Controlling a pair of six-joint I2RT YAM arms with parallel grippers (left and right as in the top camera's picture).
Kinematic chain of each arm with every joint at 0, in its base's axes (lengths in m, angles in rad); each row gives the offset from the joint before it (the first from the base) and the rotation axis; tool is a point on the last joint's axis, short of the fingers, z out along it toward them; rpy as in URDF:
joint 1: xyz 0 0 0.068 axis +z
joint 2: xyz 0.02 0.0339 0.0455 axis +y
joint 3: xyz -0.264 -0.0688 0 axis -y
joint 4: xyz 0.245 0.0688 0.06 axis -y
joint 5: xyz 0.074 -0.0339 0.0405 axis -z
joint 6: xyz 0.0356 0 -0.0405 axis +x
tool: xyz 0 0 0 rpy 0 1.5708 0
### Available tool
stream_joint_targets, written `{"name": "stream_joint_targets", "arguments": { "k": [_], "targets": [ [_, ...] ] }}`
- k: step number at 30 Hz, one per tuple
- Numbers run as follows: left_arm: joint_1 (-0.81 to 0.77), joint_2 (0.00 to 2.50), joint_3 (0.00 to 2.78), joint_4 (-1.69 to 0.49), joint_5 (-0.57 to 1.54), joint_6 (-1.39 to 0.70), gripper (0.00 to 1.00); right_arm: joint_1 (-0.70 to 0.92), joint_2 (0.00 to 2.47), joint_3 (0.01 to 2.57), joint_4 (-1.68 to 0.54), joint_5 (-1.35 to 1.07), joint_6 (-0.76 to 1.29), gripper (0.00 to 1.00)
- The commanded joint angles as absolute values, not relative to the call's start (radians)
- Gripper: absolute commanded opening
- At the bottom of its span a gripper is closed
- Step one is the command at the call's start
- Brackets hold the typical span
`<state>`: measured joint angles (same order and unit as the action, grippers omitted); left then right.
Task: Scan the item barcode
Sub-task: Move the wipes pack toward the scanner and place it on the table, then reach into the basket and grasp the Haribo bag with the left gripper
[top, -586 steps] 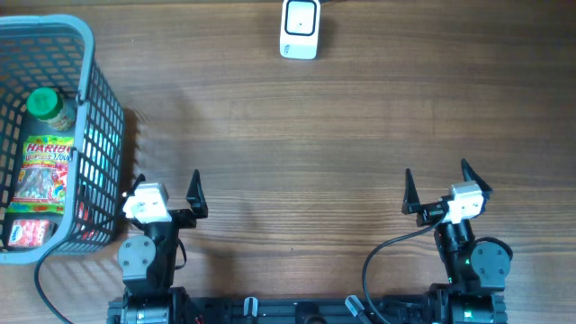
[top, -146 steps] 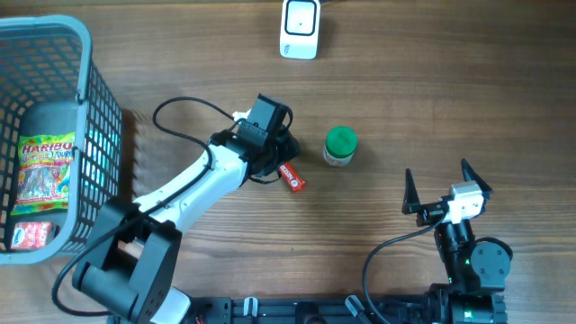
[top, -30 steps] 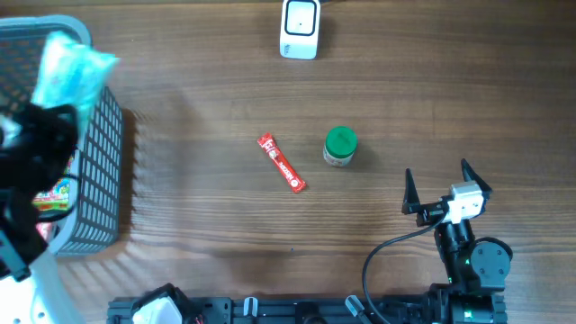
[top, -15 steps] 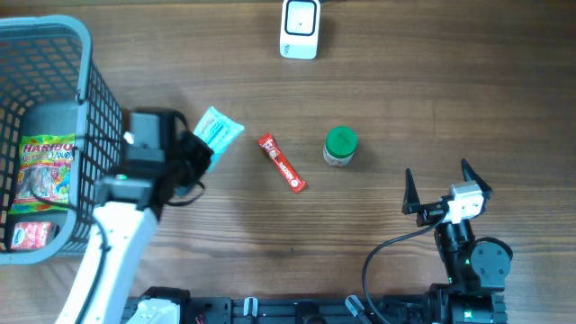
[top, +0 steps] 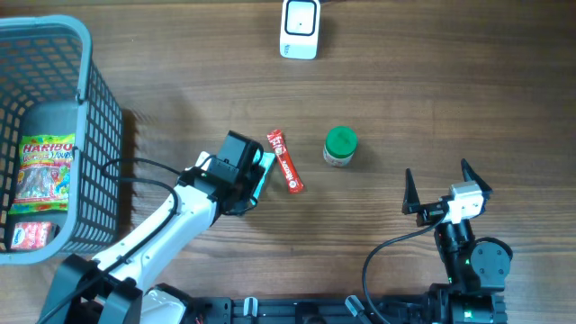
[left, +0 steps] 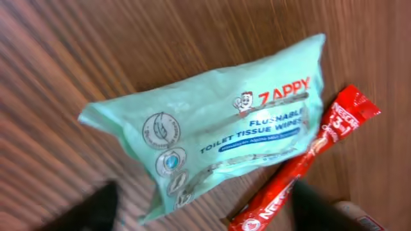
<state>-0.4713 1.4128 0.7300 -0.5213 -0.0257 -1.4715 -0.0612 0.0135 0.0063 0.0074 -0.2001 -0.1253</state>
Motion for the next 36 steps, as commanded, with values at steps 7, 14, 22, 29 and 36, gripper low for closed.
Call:
{"name": "stream_joint_targets", "arguments": {
  "k": [7,14,22,29,36],
  "targets": [
    [-0.475,1.155,1.119,-0.727,-0.098,-1.249,1.00,-0.056,0.007,0.005,0.013,-0.187,-0.131,1.00],
    [-0.384,1.148,1.510,-0.976,-0.434,-1.015,1.00,-0.056,0.007,0.005,0.014,-0.186,-0.131,1.00],
    [0.074,1.146,1.677,-0.978,-0.380,-0.697,1.00,-0.056,0.007,0.005,0.013,-0.187,-0.131,1.00],
    [0.477,1.195,1.687,-0.927,-0.225,-0.368,1.00,-0.056,0.007,0.005,0.013,-0.186,-0.131,1.00],
    [0.494,1.397,1.686,-0.996,-0.228,0.015,1.00,-0.056,0.007,0.005,0.013,-0.186,-0.131,1.00]
  ]
}}
